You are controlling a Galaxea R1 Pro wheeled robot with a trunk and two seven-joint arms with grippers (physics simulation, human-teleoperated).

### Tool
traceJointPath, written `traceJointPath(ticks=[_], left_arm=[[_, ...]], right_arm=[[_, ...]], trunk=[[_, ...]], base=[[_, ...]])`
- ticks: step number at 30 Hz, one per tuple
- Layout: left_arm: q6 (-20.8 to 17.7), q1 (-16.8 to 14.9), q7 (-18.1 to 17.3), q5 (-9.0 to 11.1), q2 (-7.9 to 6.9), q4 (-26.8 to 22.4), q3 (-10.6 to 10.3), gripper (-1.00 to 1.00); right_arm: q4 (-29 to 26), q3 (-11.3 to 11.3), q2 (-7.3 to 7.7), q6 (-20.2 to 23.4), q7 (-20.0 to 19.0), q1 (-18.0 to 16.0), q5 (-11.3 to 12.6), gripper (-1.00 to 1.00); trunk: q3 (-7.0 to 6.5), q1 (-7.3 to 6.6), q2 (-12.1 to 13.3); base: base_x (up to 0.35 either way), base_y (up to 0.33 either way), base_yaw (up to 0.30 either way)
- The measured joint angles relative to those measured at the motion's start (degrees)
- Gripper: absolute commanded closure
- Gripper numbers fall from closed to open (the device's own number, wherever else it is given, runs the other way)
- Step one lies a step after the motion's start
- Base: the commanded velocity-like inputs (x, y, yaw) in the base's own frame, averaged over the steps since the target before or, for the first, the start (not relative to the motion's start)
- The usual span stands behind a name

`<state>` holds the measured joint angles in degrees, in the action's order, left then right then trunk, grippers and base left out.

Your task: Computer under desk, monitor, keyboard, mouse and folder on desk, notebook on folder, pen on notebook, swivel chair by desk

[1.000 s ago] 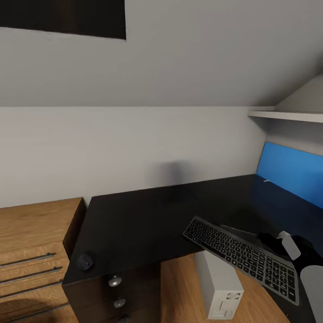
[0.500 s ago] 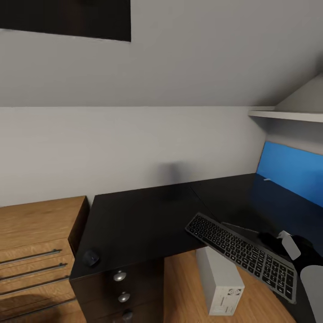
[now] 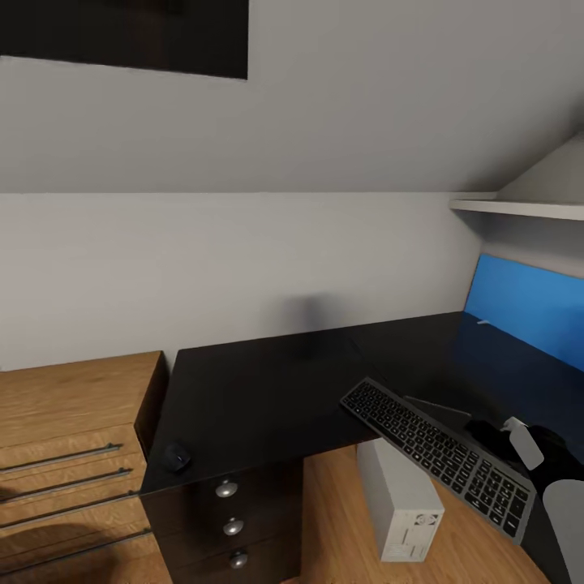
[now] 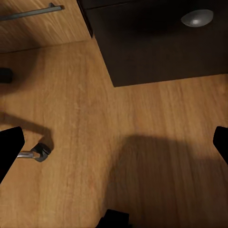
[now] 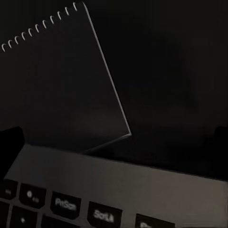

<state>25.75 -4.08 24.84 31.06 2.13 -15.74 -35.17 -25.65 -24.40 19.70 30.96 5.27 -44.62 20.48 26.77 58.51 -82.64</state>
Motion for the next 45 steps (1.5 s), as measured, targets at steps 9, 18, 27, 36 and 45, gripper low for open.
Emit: traceJointPath(ticks=[9,18,27,36,45], left_arm=[[0.0,0.0,0.0,-0.1,0.0,0.0,-0.1,-1.0],[0.0,0.0,0.0,0.0,0.0,0.0,-0.1,-1.0],[0.0,0.0,-0.1,-0.1,0.0,0.0,-0.1,-1.0],[0.0,0.0,0.0,-0.1,0.0,0.0,-0.1,-1.0],[0.0,0.0,0.0,-0.1,0.0,0.0,-0.1,-1.0]], right_arm=[[0.0,0.0,0.0,0.0,0.0,0.0,0.0,-1.0],[0.0,0.0,0.0,-0.1,0.0,0.0,0.0,-1.0],[0.0,0.1,0.0,-0.2,0.0,0.0,0.0,-1.0],[0.0,0.1,0.0,-0.2,0.0,0.0,0.0,-1.0],[0.0,0.1,0.0,-0.1,0.0,0.0,0.0,-1.0]], trunk=[[0.0,0.01,0.0],[0.0,0.0,0.0],[0.0,0.0,0.0],[0.0,0.01,0.0],[0.0,0.0,0.0]], base=[[-0.064,0.052,0.0],[-0.021,0.014,0.0],[-0.099,0.061,0.0],[-0.063,0.052,0.0],[-0.042,0.032,0.0]])
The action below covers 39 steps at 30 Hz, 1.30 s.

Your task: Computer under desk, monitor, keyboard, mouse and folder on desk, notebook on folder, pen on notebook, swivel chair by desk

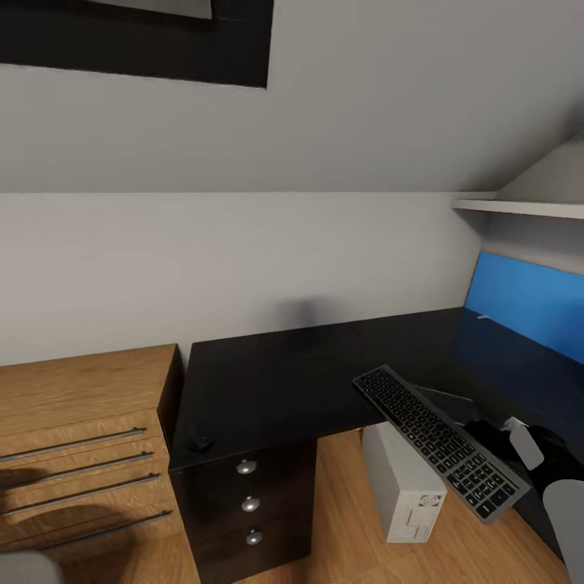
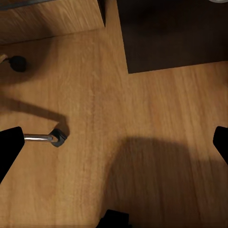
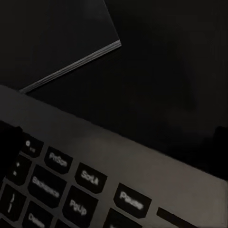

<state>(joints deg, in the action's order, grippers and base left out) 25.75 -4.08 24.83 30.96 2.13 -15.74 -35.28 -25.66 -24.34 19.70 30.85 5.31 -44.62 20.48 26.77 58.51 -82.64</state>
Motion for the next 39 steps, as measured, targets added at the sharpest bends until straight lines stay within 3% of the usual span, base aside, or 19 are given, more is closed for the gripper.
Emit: traceJointPath(ticks=[39], left_arm=[[0.0,0.0,0.0,0.2,-0.03,0.0,0.3,-1.0]], right_arm=[[-0.5,0.0,0.0,-0.6,-0.1,0.0,-0.1,-1.0]], trunk=[[0.0,0.0,0.0]], base=[[-0.021,0.019,0.0]])
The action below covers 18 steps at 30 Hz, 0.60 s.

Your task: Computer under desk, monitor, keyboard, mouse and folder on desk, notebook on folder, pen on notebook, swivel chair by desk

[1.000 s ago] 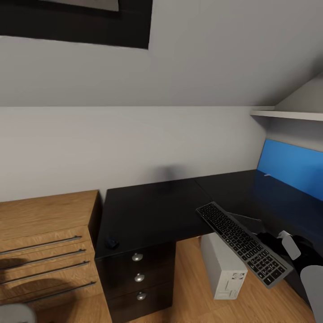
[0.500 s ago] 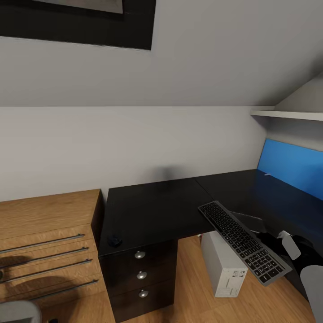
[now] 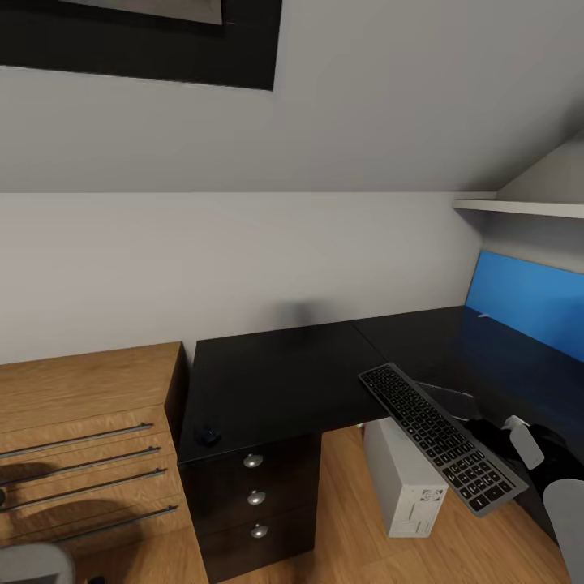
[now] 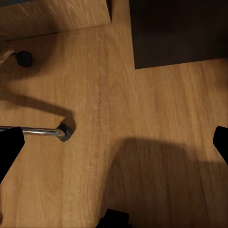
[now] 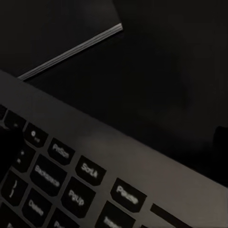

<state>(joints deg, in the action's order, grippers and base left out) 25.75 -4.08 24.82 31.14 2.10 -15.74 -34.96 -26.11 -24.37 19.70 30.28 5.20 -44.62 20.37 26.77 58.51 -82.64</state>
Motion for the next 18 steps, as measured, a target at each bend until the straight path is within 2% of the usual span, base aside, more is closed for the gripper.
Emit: traceJointPath(ticks=[6,18], left_arm=[[0.0,0.0,0.0,0.0,0.02,0.0,0.0,-1.0],[0.0,0.0,0.0,0.0,0.0,0.0,-0.1,-1.0]], right_arm=[[-0.6,-0.1,0.0,-0.6,-0.1,0.0,0.0,-1.0],[-7.2,-0.1,-0.97,-0.7,-0.2,0.1,0.1,-1.0]], trunk=[[0.0,0.0,0.0],[0.0,0.0,0.0]], base=[[0.0,0.0,0.0],[0.0,0.0,0.0]])
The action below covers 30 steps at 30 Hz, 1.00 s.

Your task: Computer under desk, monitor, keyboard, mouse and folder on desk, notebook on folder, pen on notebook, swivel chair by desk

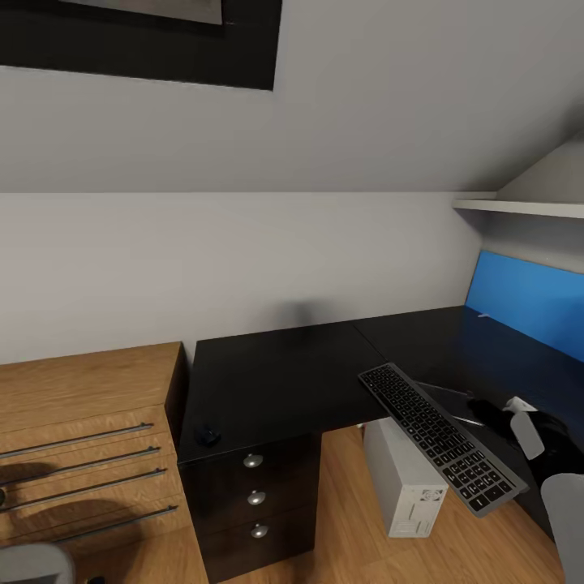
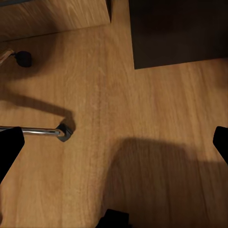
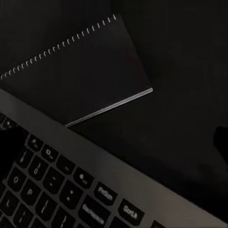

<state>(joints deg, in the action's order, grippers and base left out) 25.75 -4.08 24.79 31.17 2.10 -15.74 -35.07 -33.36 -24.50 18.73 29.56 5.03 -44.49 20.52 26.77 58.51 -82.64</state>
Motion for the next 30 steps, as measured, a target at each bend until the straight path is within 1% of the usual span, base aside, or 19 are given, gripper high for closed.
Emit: traceJointPath(ticks=[7,10,11,12,13,14,16,17,20,21,22,23,24,26,30], left_arm=[[0.0,0.0,0.0,0.0,0.03,0.0,-0.3,-1.0],[0.0,0.0,0.0,0.0,0.03,0.0,-0.3,-1.0],[0.0,0.0,0.0,0.0,0.03,0.0,-0.3,-1.0],[0.0,0.0,0.0,0.0,0.03,0.0,-0.3,-1.0],[0.0,0.0,0.0,0.0,0.03,0.0,-0.3,-1.0],[0.0,0.0,0.0,0.0,0.01,0.0,-0.2,-1.0],[0.0,0.0,0.0,0.0,-0.02,0.0,-0.2,-1.0],[0.0,0.0,0.0,0.0,-0.03,0.0,-0.1,-1.0],[0.0,0.0,0.0,0.0,-0.05,0.0,0.0,-1.0],[0.0,0.0,0.0,0.1,-0.05,0.0,0.0,-1.0],[0.0,0.0,0.0,0.1,-0.06,0.0,0.0,-1.0],[0.0,0.0,0.0,0.1,-0.06,0.0,0.1,-1.0],[0.0,0.0,0.0,0.1,-0.06,0.0,0.2,-1.0],[0.0,0.0,0.0,0.1,-0.09,0.0,0.2,-1.0],[0.0,0.0,0.0,0.2,-0.1,0.0,0.2,-1.0]], right_arm=[[-5.4,0.0,-1.63,0.2,0.1,0.7,-0.3,-1.0],[-11.9,0.0,-3.15,0.3,0.1,3.7,-0.4,-1.0],[-15.6,0.0,-4.02,0.6,0.1,5.6,-0.4,-1.0],[-20.0,0.0,-5.22,1.1,0.2,7.7,-0.4,-1.0],[-22.5,0.0,-5.96,1.4,0.2,8.8,-0.5,-1.0],[-27.4,0.0,-7.56,2.1,0.4,11.1,-0.5,-1.0],[-32.6,0.0,-9.45,3.1,0.7,13.3,-0.6,-1.0],[-37.2,0.0,-11.31,4.1,1.1,15.4,-0.7,-1.0],[-42.8,0.1,-14.18,5.9,1.8,18.3,-0.9,-1.0],[-45.4,0.1,-15.82,7.1,2.0,19.9,-1.0,-1.0],[-46.5,0.1,-16.61,7.7,2.1,20.6,-1.1,-1.0],[-48.0,0.2,-17.94,8.7,2.2,21.6,-1.2,-1.0],[-50.3,0.4,-20.36,10.3,2.3,22.9,-1.2,-1.0],[-51.0,0.4,-21.54,10.8,2.3,23.3,-1.3,-1.0],[-51.4,0.5,-22.1,11.1,2.3,23.6,-1.3,-1.0]], trunk=[[0.0,0.0,0.0],[0.0,0.0,0.0],[0.0,0.0,0.0],[0.0,0.0,0.0],[0.0,0.0,0.0],[0.0,0.0,0.0],[0.0,0.0,0.0],[0.0,0.0,0.0],[0.0,0.0,0.0],[0.0,0.0,0.0],[0.0,0.0,0.0],[0.0,0.0,0.0],[0.0,0.0,0.0],[0.0,0.0,0.0],[0.0,0.0,0.0]], base=[[0.0,0.0,0.0],[0.0,0.0,0.0],[0.0,0.0,0.0],[0.0,0.0,0.0],[0.0,0.0,0.0],[0.0,0.0,0.0],[0.0,0.0,0.0],[0.0,0.0,0.0],[0.0,0.0,0.0],[0.0,0.0,0.0],[0.0,0.0,0.0],[0.0,0.0,0.0],[0.0,0.0,0.0],[0.0,0.0,0.0],[0.0,0.0,0.0]])
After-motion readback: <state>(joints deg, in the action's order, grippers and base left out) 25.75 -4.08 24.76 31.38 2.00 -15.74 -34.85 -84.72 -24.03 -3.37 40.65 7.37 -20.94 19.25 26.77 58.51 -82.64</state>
